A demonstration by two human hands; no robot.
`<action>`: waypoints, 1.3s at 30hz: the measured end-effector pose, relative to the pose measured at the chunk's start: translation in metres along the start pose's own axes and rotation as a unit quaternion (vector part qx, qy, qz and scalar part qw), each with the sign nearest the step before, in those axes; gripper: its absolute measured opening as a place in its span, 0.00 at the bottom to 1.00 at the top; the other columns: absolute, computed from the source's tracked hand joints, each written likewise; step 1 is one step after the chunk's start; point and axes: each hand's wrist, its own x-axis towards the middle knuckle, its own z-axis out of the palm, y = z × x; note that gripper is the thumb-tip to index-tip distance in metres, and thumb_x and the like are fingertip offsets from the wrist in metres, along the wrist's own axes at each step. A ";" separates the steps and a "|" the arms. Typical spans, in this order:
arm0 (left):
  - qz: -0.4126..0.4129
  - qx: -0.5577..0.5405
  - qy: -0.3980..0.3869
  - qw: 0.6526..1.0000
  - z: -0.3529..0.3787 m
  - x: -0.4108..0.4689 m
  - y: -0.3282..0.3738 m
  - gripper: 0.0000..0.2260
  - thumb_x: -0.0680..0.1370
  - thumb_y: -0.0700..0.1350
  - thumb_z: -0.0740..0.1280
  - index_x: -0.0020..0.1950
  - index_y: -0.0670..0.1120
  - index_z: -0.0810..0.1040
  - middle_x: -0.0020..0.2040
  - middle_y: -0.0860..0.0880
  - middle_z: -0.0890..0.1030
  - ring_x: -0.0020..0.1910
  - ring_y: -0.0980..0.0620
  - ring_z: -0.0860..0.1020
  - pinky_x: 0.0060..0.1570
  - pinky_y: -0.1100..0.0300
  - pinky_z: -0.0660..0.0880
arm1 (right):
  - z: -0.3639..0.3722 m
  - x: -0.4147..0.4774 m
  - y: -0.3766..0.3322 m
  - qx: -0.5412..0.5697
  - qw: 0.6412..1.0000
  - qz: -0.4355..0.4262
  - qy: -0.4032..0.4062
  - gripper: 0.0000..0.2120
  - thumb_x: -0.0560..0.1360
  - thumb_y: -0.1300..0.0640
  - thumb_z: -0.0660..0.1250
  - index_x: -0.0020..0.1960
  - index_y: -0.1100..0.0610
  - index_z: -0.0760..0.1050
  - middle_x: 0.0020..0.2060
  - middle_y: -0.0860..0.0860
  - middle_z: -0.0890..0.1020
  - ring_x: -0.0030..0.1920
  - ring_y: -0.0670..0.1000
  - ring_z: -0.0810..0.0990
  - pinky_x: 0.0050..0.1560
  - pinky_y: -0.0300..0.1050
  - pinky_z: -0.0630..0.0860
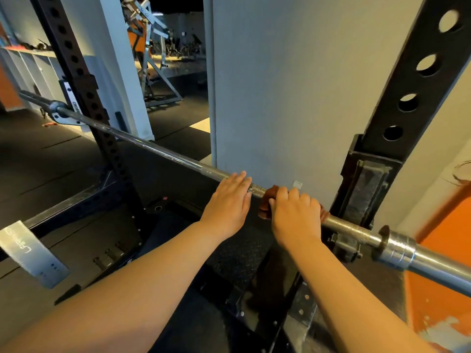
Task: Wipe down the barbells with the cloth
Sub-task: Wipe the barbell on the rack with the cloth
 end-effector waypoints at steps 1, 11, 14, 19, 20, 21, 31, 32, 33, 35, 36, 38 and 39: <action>0.016 0.005 -0.005 1.000 0.002 0.005 -0.006 0.23 0.87 0.51 0.51 0.82 0.48 0.58 0.83 0.50 0.56 0.82 0.51 0.49 0.81 0.47 0.53 | 0.001 0.000 -0.002 0.001 1.000 0.001 0.004 0.16 0.84 0.45 0.54 0.58 0.55 0.74 0.48 0.52 0.80 0.47 0.57 0.81 0.48 0.52 0.75; 0.135 -0.004 0.003 0.991 0.004 0.032 -0.065 0.24 0.88 0.52 0.47 0.82 0.45 0.59 0.82 0.48 0.60 0.82 0.51 0.52 0.81 0.51 0.47 | 0.006 -0.001 -0.032 -0.006 0.990 0.141 0.023 0.19 0.84 0.45 0.50 0.59 0.54 0.74 0.52 0.54 0.81 0.52 0.60 0.78 0.59 0.57 0.71; 0.184 -0.005 0.015 0.983 0.000 0.039 -0.079 0.23 0.87 0.51 0.48 0.79 0.44 0.65 0.78 0.46 0.68 0.80 0.48 0.60 0.81 0.52 0.48 | 0.010 0.007 -0.055 0.018 0.993 0.117 0.023 0.18 0.84 0.47 0.53 0.65 0.56 0.73 0.57 0.55 0.80 0.56 0.60 0.77 0.63 0.58 0.69; 0.200 -0.017 0.033 0.979 -0.012 0.051 -0.114 0.18 0.87 0.49 0.50 0.71 0.44 0.72 0.67 0.46 0.76 0.70 0.46 0.72 0.79 0.51 0.53 | 0.000 -0.007 -0.021 0.014 0.992 0.121 0.011 0.18 0.85 0.47 0.52 0.66 0.53 0.73 0.56 0.53 0.80 0.55 0.58 0.77 0.62 0.56 0.70; 0.211 -0.011 0.031 0.977 -0.011 0.052 -0.117 0.18 0.87 0.50 0.50 0.71 0.45 0.71 0.66 0.47 0.76 0.69 0.46 0.72 0.79 0.50 0.54 | 0.001 -0.005 -0.024 0.018 0.989 0.144 0.017 0.17 0.85 0.48 0.52 0.65 0.54 0.74 0.55 0.54 0.80 0.55 0.59 0.77 0.63 0.57 0.70; 0.216 -0.011 0.030 0.976 -0.010 0.051 -0.118 0.18 0.87 0.50 0.50 0.71 0.45 0.71 0.66 0.47 0.76 0.69 0.46 0.72 0.79 0.48 0.55 | 0.004 -0.002 -0.032 0.020 0.986 0.164 0.020 0.17 0.85 0.49 0.53 0.64 0.55 0.74 0.56 0.55 0.80 0.56 0.60 0.76 0.66 0.59 0.68; 0.187 -0.013 0.082 0.979 0.009 0.048 -0.108 0.19 0.87 0.51 0.48 0.69 0.44 0.70 0.64 0.45 0.75 0.68 0.44 0.71 0.79 0.45 0.52 | 0.003 -0.011 -0.017 0.041 0.992 0.117 0.017 0.20 0.85 0.48 0.49 0.69 0.53 0.71 0.59 0.53 0.78 0.59 0.57 0.74 0.68 0.55 0.66; 0.182 -0.011 0.082 0.980 0.011 0.048 -0.106 0.19 0.86 0.51 0.48 0.70 0.44 0.70 0.65 0.44 0.75 0.69 0.43 0.71 0.79 0.44 0.51 | 0.005 -0.014 -0.014 0.040 0.989 0.139 0.030 0.21 0.84 0.46 0.47 0.69 0.53 0.71 0.59 0.53 0.78 0.60 0.58 0.74 0.70 0.56 0.64; 0.179 -0.007 0.079 0.981 0.012 0.047 -0.105 0.21 0.86 0.51 0.47 0.71 0.44 0.69 0.66 0.44 0.75 0.70 0.42 0.70 0.79 0.44 0.50 | 0.008 -0.016 -0.016 0.041 0.986 0.159 0.039 0.23 0.84 0.45 0.45 0.69 0.54 0.71 0.59 0.53 0.78 0.61 0.58 0.73 0.73 0.57 0.61; 0.175 0.003 0.067 0.982 0.011 0.046 -0.105 0.23 0.86 0.52 0.46 0.75 0.43 0.67 0.70 0.43 0.73 0.73 0.42 0.67 0.80 0.43 0.48 | 0.017 -0.013 -0.032 0.048 0.980 0.188 0.051 0.26 0.83 0.45 0.44 0.71 0.55 0.70 0.61 0.55 0.76 0.64 0.60 0.72 0.76 0.61 0.55; 0.171 0.007 0.056 0.984 0.008 0.045 -0.105 0.23 0.86 0.52 0.45 0.76 0.43 0.65 0.72 0.43 0.71 0.76 0.42 0.64 0.80 0.44 0.46 | 0.019 -0.011 -0.041 0.054 0.978 0.195 0.056 0.25 0.83 0.45 0.45 0.72 0.55 0.69 0.62 0.56 0.75 0.66 0.61 0.70 0.77 0.62 0.53; 0.165 0.010 0.026 0.986 0.002 0.043 -0.105 0.24 0.86 0.52 0.45 0.80 0.45 0.60 0.77 0.45 0.65 0.80 0.44 0.58 0.79 0.48 0.40 | 0.020 -0.010 -0.048 0.053 0.982 0.173 0.057 0.24 0.84 0.46 0.47 0.75 0.53 0.66 0.65 0.56 0.74 0.68 0.61 0.69 0.77 0.63 0.52; 0.159 0.009 0.010 0.987 -0.001 0.043 -0.105 0.24 0.86 0.52 0.45 0.81 0.46 0.58 0.79 0.46 0.62 0.81 0.45 0.54 0.79 0.51 0.38 | 0.020 -0.013 -0.045 0.045 0.987 0.145 0.053 0.23 0.85 0.46 0.48 0.76 0.53 0.65 0.66 0.55 0.73 0.69 0.61 0.69 0.77 0.62 0.54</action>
